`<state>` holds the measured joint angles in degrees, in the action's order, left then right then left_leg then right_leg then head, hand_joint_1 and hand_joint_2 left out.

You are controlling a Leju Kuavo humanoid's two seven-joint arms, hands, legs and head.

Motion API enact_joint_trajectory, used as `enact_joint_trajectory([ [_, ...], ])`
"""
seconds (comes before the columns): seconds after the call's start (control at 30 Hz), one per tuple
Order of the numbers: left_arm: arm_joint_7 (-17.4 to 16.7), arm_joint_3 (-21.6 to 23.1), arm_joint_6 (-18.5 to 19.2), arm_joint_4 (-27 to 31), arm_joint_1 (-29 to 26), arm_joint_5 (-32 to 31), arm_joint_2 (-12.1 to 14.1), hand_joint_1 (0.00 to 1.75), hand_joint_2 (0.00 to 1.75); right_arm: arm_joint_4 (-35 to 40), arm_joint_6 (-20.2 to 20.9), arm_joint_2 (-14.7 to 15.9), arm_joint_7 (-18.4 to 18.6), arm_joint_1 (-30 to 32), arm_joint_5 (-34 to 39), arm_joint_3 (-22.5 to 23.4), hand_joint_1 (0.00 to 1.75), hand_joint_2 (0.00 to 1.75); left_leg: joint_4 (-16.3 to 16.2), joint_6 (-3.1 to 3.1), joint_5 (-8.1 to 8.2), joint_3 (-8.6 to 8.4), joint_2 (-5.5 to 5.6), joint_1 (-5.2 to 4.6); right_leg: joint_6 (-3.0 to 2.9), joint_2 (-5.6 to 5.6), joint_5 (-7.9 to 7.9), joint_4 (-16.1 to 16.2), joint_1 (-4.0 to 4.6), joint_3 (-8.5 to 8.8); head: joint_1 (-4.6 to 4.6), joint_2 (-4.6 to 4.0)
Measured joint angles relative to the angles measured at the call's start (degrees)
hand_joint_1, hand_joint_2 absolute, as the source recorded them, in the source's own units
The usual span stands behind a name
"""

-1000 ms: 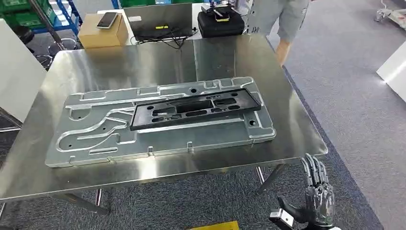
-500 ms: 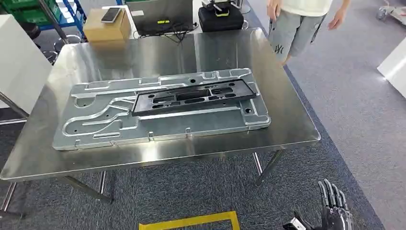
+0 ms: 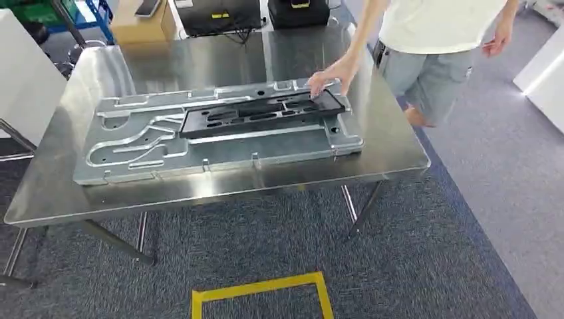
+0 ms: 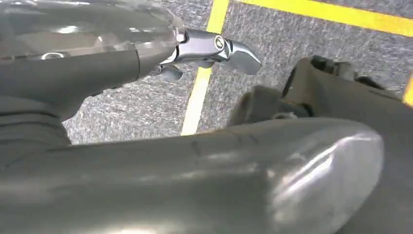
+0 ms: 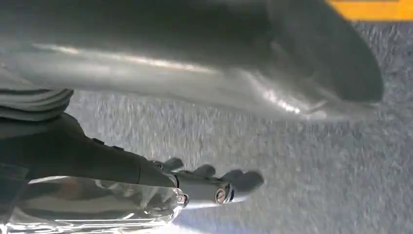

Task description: Take the parts from the cabinet and place them on the table.

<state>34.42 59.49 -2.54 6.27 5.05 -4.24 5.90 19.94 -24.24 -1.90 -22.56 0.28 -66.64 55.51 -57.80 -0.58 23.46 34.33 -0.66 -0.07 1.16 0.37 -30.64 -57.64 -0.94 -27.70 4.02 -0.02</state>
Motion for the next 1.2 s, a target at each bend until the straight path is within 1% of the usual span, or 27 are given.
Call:
enact_joint_trajectory([
  [0.03,-0.1,0.1,0.0,0.0,-0.1,0.0,0.0,0.00,0.00,-0.8,0.0,0.0,0.1,-0.2,0.0,0.4,0.00,0.00,0.0,-0.44,-0.37,0.21,0.06,-0.12,-0.65,-0.07,0.41,0.1,-0.17,-0.38,0.00,0.00],
  [0.07,-0.2,0.2,0.0,0.0,-0.1,0.0,0.1,0.00,0.00,-1.4,0.7,0.0,0.5,-0.4,0.1,0.6,0.00,0.00,-0.7,-0.70,0.73,0.70,0.15,0.23,-1.34,-0.53,0.95,0.4,-0.48,-0.72,0.00,0.00],
  [0.1,-0.3,0.3,0.0,0.0,-0.2,0.0,0.0,0.00,0.00,-2.1,2.7,0.0,2.1,-0.7,0.5,1.0,0.00,0.00,-2.6,-1.03,3.51,1.44,0.21,0.25,-1.94,-0.44,1.40,0.4,-0.37,-1.19,0.00,0.00],
  [0.17,-0.5,0.6,0.0,0.0,-0.1,-0.1,0.0,0.00,0.00,-3.2,8.3,-0.1,6.6,-1.1,2.0,2.1,0.00,0.00,-10.4,-1.42,9.77,3.41,0.23,0.36,-2.37,-0.68,2.24,0.4,-0.19,-2.17,-0.02,0.00],
  [0.2,-0.8,0.7,0.1,0.0,-0.1,-0.1,0.0,0.00,0.00,-3.8,11.4,-0.4,9.3,-1.3,2.9,2.9,0.00,0.00,-14.8,-1.59,11.91,4.37,0.22,0.41,-2.41,-0.76,2.73,0.3,-0.05,-2.80,0.00,0.00],
  [0.23,-1.1,0.9,0.1,0.0,0.0,0.0,0.0,0.00,0.00,-4.3,14.3,-0.6,12.7,-1.6,3.6,3.9,0.00,0.00,-17.7,-1.69,12.29,4.57,0.22,0.48,-2.42,-0.86,3.23,0.2,0.07,-3.50,0.00,0.00],
  [0.27,-1.4,1.2,0.1,0.0,0.1,0.0,0.0,0.00,0.00,-4.8,16.0,-0.8,15.4,-1.9,4.0,4.7,0.00,0.00,-17.8,-1.66,10.86,3.58,0.22,0.55,-2.42,-0.89,3.64,0.1,0.16,-4.14,0.00,0.00],
  [0.3,-1.5,1.5,0.2,0.0,0.2,0.0,0.0,0.00,0.00,-5.1,17.1,-0.9,17.4,-2.1,4.0,5.3,0.00,0.00,-15.6,-1.48,8.67,1.63,0.23,0.55,-2.37,-0.89,3.99,-0.1,0.26,-4.71,0.00,0.00],
  [0.37,-1.9,2.3,0.5,0.0,0.5,-0.1,-0.1,0.00,0.00,-5.7,18.2,-1.4,19.9,-2.3,4.0,6.1,0.00,0.00,-6.0,-0.65,5.29,-5.01,0.28,0.46,-2.16,-0.79,4.62,-0.4,0.39,-5.55,0.00,0.00],
  [0.4,-2.2,2.6,0.5,0.0,0.7,-0.1,-0.1,0.00,0.00,-6.0,18.7,-1.7,20.5,-2.4,4.1,6.4,0.00,0.00,-0.9,0.02,6.21,-8.20,0.34,0.23,-2.01,-0.80,4.89,-0.5,0.38,-5.74,0.00,0.00],
  [0.43,-2.5,3.0,0.5,0.0,0.9,-0.1,-0.1,0.00,0.00,-6.2,18.9,-2.0,20.8,-2.5,4.2,6.8,0.00,0.00,2.1,0.18,6.80,-9.90,0.30,-0.01,-1.60,-0.80,5.32,-0.5,0.55,-5.84,0.00,0.00],
  [0.53,-3.3,4.4,0.6,0.0,1.0,-0.1,-0.3,0.00,0.00,-6.6,19.6,-2.2,21.1,-2.5,4.2,7.7,0.00,0.00,2.5,0.82,5.88,-8.91,0.31,-0.46,-0.56,-0.94,7.01,0.0,0.20,-6.33,0.00,0.00],
  [0.57,-3.6,4.9,0.6,0.0,1.1,0.0,-0.5,0.00,0.00,-6.7,19.7,-2.2,21.1,-2.6,4.2,7.8,0.00,0.00,3.4,1.32,4.95,-8.61,0.10,0.22,-0.14,-0.81,6.49,-0.1,0.44,-6.61,0.00,0.00],
  [0.6,-3.9,5.1,0.6,0.0,1.2,0.0,-0.7,0.00,0.00,-6.8,19.9,-2.2,21.1,-2.5,4.1,7.9,0.00,0.00,3.4,1.68,4.27,-8.27,-0.09,0.13,0.08,-0.64,4.34,-1.1,0.19,-7.15,0.00,0.00],
  [0.63,-4.2,5.3,0.5,0.0,1.2,0.0,-0.8,0.00,0.00,-6.8,20.2,-2.2,20.8,-2.5,4.0,7.9,0.00,0.00,3.3,2.27,3.77,-7.18,-0.12,0.15,0.14,-0.58,0.61,-4.0,0.19,-8.07,-0.02,0.00],
  [0.7,-4.5,5.7,0.5,0.0,1.1,0.0,-0.9,0.00,0.00,-6.9,20.9,-2.2,19.9,-2.5,3.7,7.9,0.00,0.00,2.8,2.41,2.66,-5.36,-0.12,0.05,0.48,-0.58,-5.64,-12.5,0.13,-10.01,-0.02,0.00],
  [0.73,-4.5,6.1,0.5,0.0,1.2,0.0,-0.9,0.00,0.00,-7.0,21.2,-2.2,19.6,-2.5,3.6,7.9,0.00,0.00,2.5,2.33,2.12,-4.45,-0.13,0.05,0.63,-0.59,-6.40,-15.8,0.12,-10.44,0.00,0.00],
  [0.77,-4.5,6.3,0.5,0.0,1.2,0.0,-0.9,0.00,0.00,-7.0,21.4,-2.1,19.2,-2.5,3.6,7.9,0.00,0.00,2.1,2.23,1.57,-3.30,-0.16,0.06,0.79,-0.59,-5.12,-17.3,0.08,-10.03,-0.02,0.00],
  [0.8,-4.5,6.4,0.6,0.0,1.2,0.0,-1.1,0.00,0.00,-7.0,21.6,-2.1,19.2,-2.6,3.6,8.0,0.00,0.00,1.5,2.10,1.05,-2.09,-0.16,0.12,0.89,-0.59,-2.49,-16.6,0.02,-8.66,0.00,0.00],
  [0.87,-4.7,6.5,0.6,0.0,1.2,0.0,-1.2,0.00,0.00,-7.0,21.6,-2.1,19.2,-2.8,3.7,8.2,0.00,0.00,0.2,1.67,0.29,0.26,-0.15,0.27,0.93,-0.60,1.92,-10.2,-0.16,-3.36,-0.02,0.00],
  [0.93,-4.9,6.7,0.6,0.0,1.2,0.0,-1.2,0.00,0.00,-7.0,21.6,-2.1,19.3,-3.2,3.8,8.2,0.00,0.00,-1.0,0.97,-0.26,1.78,0.33,0.03,0.75,-0.10,-1.44,-1.1,0.05,2.83,0.00,0.00],
  [0.97,-5.1,6.9,0.5,0.0,1.3,0.0,-1.2,0.00,0.00,-7.1,21.7,-2.1,19.3,-3.1,3.8,8.3,0.00,0.00,-1.2,0.49,-0.79,1.92,0.43,-0.01,0.16,0.35,-2.57,1.1,0.21,3.62,-0.02,0.00],
  [1.03,-5.7,7.4,0.5,0.0,1.4,0.0,-1.2,0.00,0.00,-7.2,21.6,-2.1,19.5,-3.1,3.9,8.6,0.00,0.00,-0.9,-0.07,-2.14,2.13,0.51,0.01,-0.56,-0.19,-1.79,0.6,0.53,2.74,0.00,0.00],
  [1.07,-5.9,7.6,0.5,0.0,1.2,0.0,-1.2,0.00,0.00,-7.2,21.5,-2.1,19.7,-3.1,4.0,8.7,0.00,0.00,-0.8,-0.39,-2.70,2.29,0.63,0.05,-1.21,-0.43,-1.10,0.9,0.17,2.21,0.00,0.00],
  [1.1,-6.2,7.8,0.4,0.0,1.1,0.1,-1.2,0.00,0.00,-7.3,21.5,-2.3,19.8,-3.3,4.2,8.9,0.00,0.00,-1.6,-0.63,-0.91,2.88,0.72,0.40,-1.82,-1.02,-0.30,0.9,0.03,1.55,0.00,0.00],
  [1.13,-6.3,7.8,0.3,0.0,1.1,0.4,-1.2,0.00,0.00,-7.3,21.4,-2.3,19.9,-3.4,4.2,9.0,0.00,0.00,-3.6,-0.93,2.69,3.43,0.71,0.39,-2.26,-1.00,0.41,0.9,0.04,0.70,-0.02,0.00],
  [1.2,-6.3,7.9,0.3,0.0,1.3,0.7,-1.2,0.00,0.00,-7.3,21.6,-2.2,20.0,-3.4,4.1,9.2,0.00,0.00,-11.6,-1.48,10.10,4.87,0.68,0.62,-2.55,-1.31,1.97,0.8,0.28,-1.21,0.00,0.00],
])
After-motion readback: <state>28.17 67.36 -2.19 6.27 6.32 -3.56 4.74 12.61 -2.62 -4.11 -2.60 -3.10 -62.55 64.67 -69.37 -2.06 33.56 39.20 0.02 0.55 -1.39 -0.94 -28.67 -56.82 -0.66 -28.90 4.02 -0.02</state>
